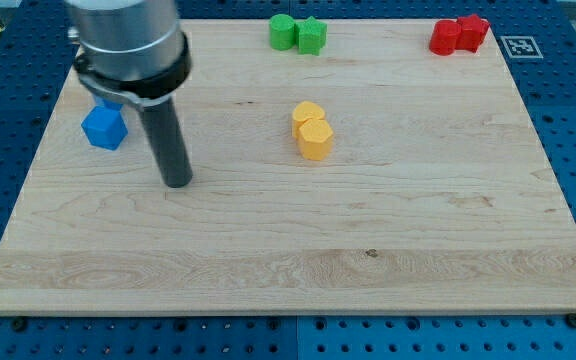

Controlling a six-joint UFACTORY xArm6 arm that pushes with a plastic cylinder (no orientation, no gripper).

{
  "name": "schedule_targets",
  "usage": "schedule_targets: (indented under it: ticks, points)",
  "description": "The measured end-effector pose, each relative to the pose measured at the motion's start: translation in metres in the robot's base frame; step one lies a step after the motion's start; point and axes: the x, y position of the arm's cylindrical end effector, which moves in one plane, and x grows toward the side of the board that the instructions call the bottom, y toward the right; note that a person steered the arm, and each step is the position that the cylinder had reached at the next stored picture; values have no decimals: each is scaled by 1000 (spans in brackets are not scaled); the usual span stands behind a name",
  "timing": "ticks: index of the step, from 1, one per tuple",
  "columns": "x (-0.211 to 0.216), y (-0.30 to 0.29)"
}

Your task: Move the blue cube up a bit

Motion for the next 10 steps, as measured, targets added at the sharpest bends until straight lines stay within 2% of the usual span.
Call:
schedule_targets:
  ticks: [2, 5, 6, 8, 10]
  points:
    - [-23, -29]
    - [-24, -54]
    - [-26, -85]
    - [-30, -85]
    - [-52, -85]
